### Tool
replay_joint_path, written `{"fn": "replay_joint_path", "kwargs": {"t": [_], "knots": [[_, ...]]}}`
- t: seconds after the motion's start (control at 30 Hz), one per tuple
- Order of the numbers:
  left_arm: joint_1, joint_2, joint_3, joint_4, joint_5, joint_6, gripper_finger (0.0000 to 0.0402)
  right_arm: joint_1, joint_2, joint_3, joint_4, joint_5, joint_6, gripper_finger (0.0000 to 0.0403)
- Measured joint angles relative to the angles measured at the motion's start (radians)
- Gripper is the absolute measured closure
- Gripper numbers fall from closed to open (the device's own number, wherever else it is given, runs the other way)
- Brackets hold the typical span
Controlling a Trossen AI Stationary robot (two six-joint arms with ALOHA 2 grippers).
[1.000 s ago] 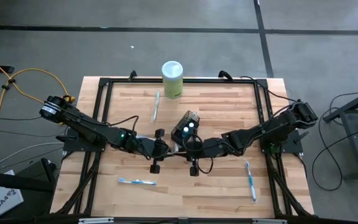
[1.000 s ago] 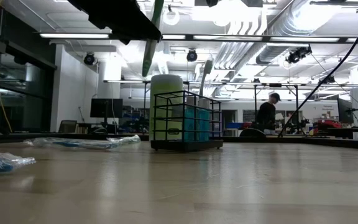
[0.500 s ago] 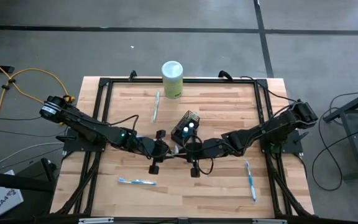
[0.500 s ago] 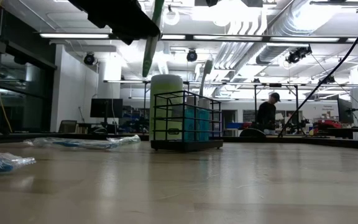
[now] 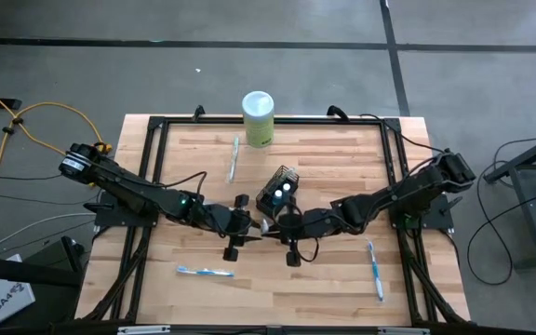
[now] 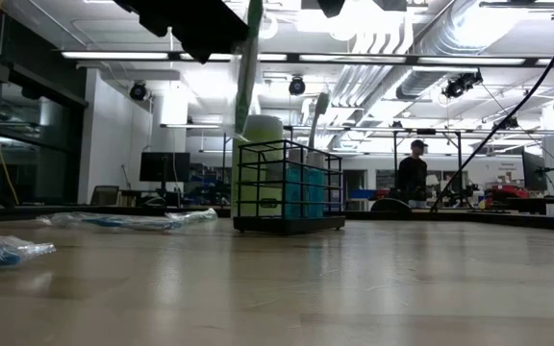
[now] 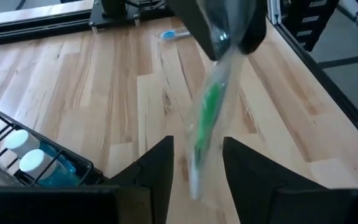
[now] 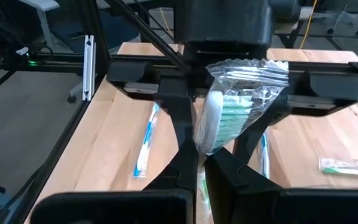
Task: Pick & Place toothbrushing station
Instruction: Put the bottom right green toothbrush into the right section of the black wire organizer
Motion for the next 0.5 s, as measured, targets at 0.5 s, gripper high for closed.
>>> {"fn": "replay_joint_path", "kwargs": {"t": [0.5], "knots": [[0.0,0.0,0.0,-0.005,-0.007,-0.02,0.0268,0.137,-0.065,0.001,-0.147,0.282,0.105,0.0398]]}}
